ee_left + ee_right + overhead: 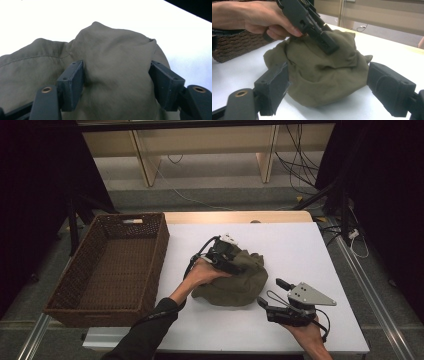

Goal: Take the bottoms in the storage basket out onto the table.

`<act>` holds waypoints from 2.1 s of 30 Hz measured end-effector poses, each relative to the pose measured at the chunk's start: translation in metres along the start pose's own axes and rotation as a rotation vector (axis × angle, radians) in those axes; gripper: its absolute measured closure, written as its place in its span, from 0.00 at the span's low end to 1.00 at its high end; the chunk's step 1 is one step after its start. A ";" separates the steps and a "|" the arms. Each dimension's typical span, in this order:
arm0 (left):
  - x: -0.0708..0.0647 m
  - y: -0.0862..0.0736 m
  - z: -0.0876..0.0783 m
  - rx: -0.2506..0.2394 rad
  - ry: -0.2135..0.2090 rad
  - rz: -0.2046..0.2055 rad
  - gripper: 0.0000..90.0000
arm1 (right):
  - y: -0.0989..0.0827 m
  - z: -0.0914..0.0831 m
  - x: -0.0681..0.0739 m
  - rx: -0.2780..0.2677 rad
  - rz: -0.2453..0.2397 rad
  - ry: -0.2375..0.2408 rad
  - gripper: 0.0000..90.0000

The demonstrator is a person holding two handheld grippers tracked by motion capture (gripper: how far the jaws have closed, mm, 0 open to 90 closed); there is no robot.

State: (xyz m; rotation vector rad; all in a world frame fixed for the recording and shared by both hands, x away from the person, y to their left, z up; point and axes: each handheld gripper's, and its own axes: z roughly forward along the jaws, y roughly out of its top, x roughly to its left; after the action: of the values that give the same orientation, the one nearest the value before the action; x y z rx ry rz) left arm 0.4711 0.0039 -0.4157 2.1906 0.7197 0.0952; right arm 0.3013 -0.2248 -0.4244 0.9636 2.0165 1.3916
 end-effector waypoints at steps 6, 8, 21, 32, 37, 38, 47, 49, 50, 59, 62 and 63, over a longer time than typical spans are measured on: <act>0.000 0.001 -0.003 -0.020 -0.007 -0.002 0.26 | 0.000 0.000 0.000 -0.002 0.001 0.002 0.21; 0.000 0.002 -0.005 -0.030 -0.009 0.000 0.22 | 0.000 0.000 0.000 -0.003 0.002 0.002 0.21; 0.002 0.004 -0.015 -0.080 -0.004 -0.028 0.13 | 0.000 0.000 0.000 -0.004 0.003 0.008 0.21; 0.004 0.002 -0.020 -0.115 0.003 -0.048 0.06 | 0.000 0.001 0.000 0.000 0.007 0.011 0.21; 0.005 0.001 -0.023 -0.132 0.013 -0.054 0.05 | -0.001 0.001 0.000 -0.003 0.014 0.010 0.21; 0.006 0.000 -0.024 -0.141 0.015 -0.057 0.05 | -0.001 0.001 0.000 -0.003 0.014 0.009 0.21; 0.008 -0.001 -0.034 -0.197 0.024 -0.070 0.05 | -0.001 0.001 -0.001 -0.006 0.021 0.012 0.21; 0.008 -0.001 -0.036 -0.207 0.027 -0.076 0.04 | -0.001 0.001 -0.001 -0.006 0.021 0.012 0.21; 0.008 -0.002 -0.037 -0.213 0.028 -0.079 0.04 | -0.001 0.001 -0.001 -0.006 0.021 0.012 0.21; 0.009 -0.003 -0.044 -0.265 0.031 -0.096 0.02 | -0.001 0.001 -0.002 -0.005 0.019 0.010 0.21; 0.008 -0.004 -0.046 -0.274 0.034 -0.096 0.00 | -0.001 0.000 -0.002 -0.004 0.020 0.010 0.21; 0.008 -0.004 -0.046 -0.276 0.037 -0.097 0.00 | -0.001 0.000 -0.002 -0.003 0.018 0.010 0.21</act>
State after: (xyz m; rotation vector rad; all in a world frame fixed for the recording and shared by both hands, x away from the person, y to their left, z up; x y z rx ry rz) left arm 0.4623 0.0417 -0.3892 1.8935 0.7831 0.1753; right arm 0.3024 -0.2263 -0.4252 0.9783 2.0168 1.4113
